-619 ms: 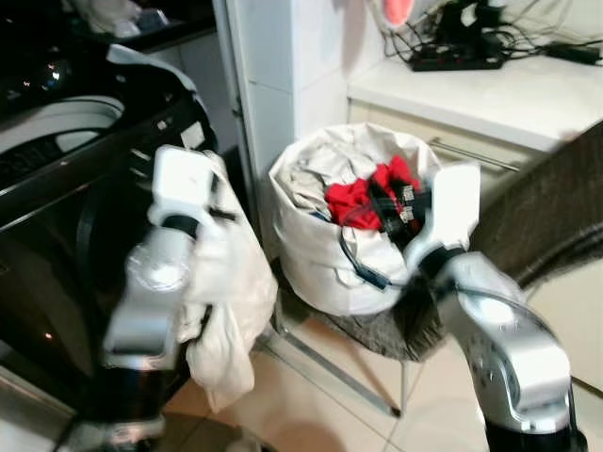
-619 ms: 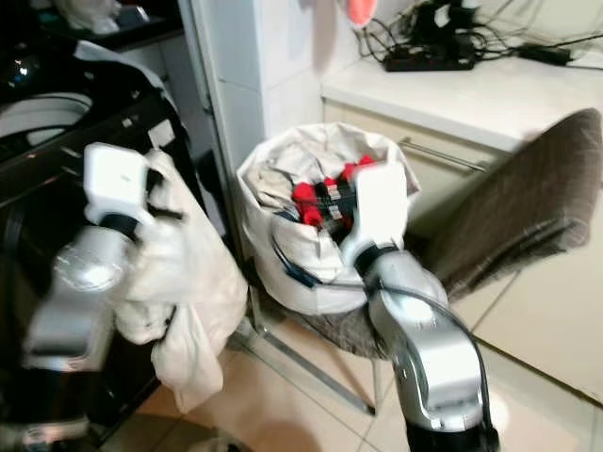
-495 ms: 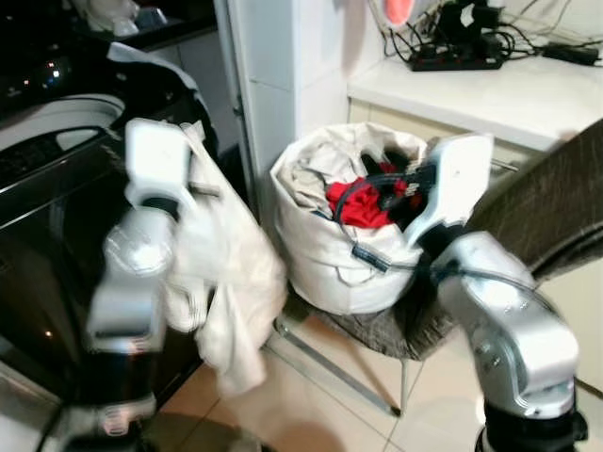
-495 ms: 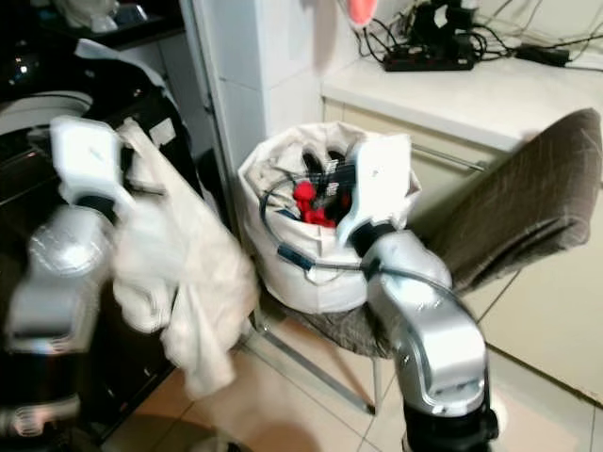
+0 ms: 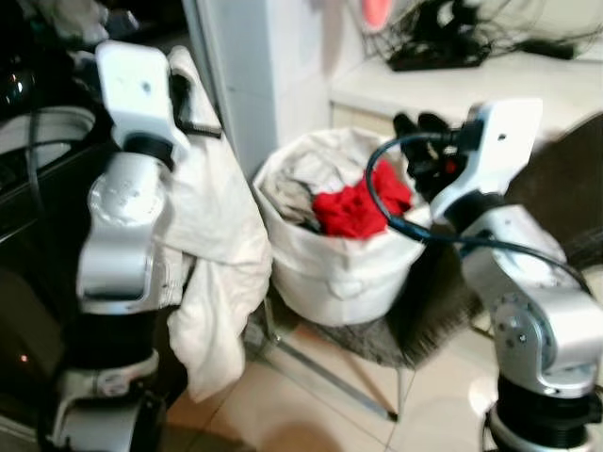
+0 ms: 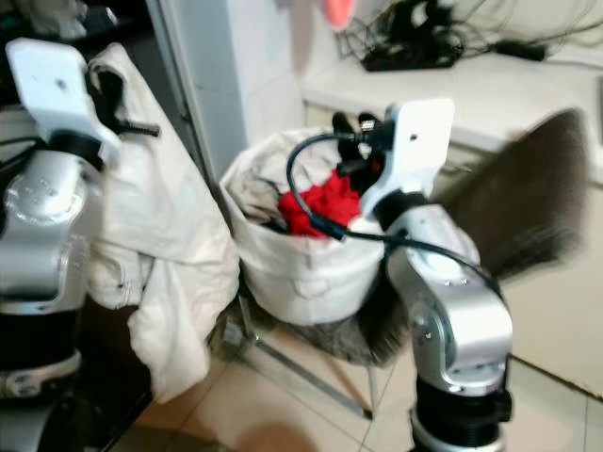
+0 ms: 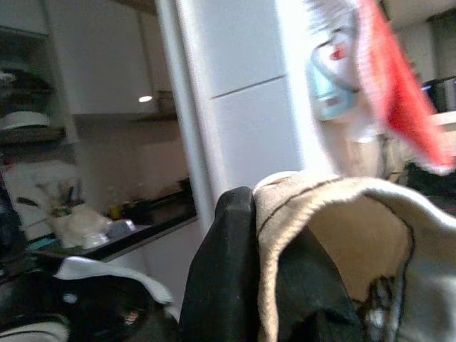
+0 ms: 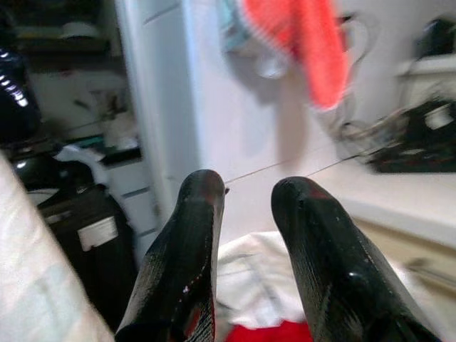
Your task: Clothes washing
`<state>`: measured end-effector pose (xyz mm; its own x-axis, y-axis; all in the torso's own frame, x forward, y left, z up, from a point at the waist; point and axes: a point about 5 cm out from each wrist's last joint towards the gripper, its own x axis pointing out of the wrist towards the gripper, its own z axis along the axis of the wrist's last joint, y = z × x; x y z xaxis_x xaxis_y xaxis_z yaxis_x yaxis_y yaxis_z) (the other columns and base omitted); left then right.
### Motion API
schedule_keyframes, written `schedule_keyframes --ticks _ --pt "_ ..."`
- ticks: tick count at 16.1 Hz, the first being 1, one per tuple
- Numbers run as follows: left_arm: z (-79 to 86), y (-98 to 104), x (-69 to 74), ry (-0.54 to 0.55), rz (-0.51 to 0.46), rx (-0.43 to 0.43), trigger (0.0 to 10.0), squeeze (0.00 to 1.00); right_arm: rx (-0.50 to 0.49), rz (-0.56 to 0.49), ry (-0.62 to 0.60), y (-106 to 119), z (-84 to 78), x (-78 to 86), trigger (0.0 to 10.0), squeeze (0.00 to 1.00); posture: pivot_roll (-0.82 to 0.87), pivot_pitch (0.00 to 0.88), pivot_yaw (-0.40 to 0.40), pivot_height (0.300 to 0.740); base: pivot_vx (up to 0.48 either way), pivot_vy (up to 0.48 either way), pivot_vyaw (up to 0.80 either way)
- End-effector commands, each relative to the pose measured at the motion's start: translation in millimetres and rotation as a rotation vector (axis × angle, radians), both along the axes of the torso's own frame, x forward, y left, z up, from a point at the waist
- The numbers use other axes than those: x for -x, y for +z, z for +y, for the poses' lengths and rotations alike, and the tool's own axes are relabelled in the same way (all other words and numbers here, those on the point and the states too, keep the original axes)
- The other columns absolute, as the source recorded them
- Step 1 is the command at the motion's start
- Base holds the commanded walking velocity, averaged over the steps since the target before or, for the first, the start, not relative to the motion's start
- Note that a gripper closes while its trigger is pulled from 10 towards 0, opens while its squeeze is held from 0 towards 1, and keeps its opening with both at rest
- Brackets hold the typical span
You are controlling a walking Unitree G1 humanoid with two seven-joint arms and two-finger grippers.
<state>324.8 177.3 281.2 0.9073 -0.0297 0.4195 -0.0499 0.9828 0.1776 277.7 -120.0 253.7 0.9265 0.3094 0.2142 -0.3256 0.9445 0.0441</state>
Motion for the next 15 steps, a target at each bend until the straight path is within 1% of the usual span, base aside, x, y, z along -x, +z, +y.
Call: schedule_keyframes --ticks 1,3,4,5,6,7,8,9,10,12,14,15 --pt "2.4 12.2 2.6 0.0 -0.044 -0.003 10.0 0.0 -0.001 -0.004 0.018 3.2 2.6 0.6 10.0 0.0 -0.02 0.0 0.05 0.74 0.412 0.0 0.0" --pt "4.4 14.9 3.0 0.015 -0.059 0.003 10.0 0.0 -0.009 -0.014 0.023 7.3 3.4 1.4 10.0 0.0 -0.02 0.0 0.051 0.74 0.412 0.0 0.0" --pt "7.5 27.1 2.8 0.028 -0.098 0.023 10.0 0.0 -0.025 -0.035 0.027 14.0 3.6 1.8 10.0 0.0 -0.02 0.0 0.05 0.74 0.405 0.0 0.0" --pt "9.8 40.3 2.1 0.03 -0.132 0.036 10.0 0.0 -0.041 -0.05 0.026 18.9 3.3 1.6 10.0 0.0 -0.02 0.0 0.048 0.74 0.409 0.0 0.0" --pt "11.2 56.7 1.0 0.026 -0.179 0.021 10.0 0.0 -0.063 -0.068 0.026 24.6 3.3 1.2 10.0 0.0 -0.02 0.0 0.047 0.74 0.409 0.0 0.0" --pt "12.1 75.1 0.6 0.013 -0.228 0.017 10.0 0.0 -0.081 -0.09 0.027 30.2 3.4 1.3 10.0 0.0 -0.02 0.0 0.049 0.74 0.409 0.0 0.0" --pt "13.1 99.2 2.8 -0.004 -0.298 0.024 10.0 0.0 -0.098 -0.116 0.024 36.5 2.5 1.9 10.0 0.0 -0.02 0.0 0.054 0.74 0.401 0.0 0.0" --pt "12.7 116.7 6.0 -0.024 -0.351 0.038 10.0 0.0 -0.112 -0.13 0.018 40.0 1.3 2.5 10.0 0.0 -0.02 0.0 0.057 0.74 0.409 0.0 0.0" --pt "12.0 122.3 7.3 -0.033 -0.367 0.046 10.0 0.0 -0.117 -0.133 0.016 40.9 0.7 2.7 10.0 0.0 -0.02 0.0 0.058 0.74 0.409 0.0 0.0" --pt "0.1 156.3 15.3 -0.13 -0.458 0.102 10.0 0.0 -0.155 -0.153 -0.001 45.9 -3.1 3.8 10.0 0.0 -0.03 0.0 0.067 0.74 0.405 0.0 0.0" --pt "-6.6 153.2 11.6 -0.177 -0.428 0.136 10.0 0.0 -0.144 -0.136 -0.008 42.5 -3.3 3.1 10.0 0.0 -0.03 0.0 0.073 0.74 0.403 0.0 0.0" --pt "-12.7 127.4 -1.3 -0.18 -0.323 0.077 10.0 0.0 -0.087 -0.068 -0.026 28.3 -3.2 0.3 10.0 0.0 -0.03 0.0 0.075 0.74 0.0 0.0 0.0"
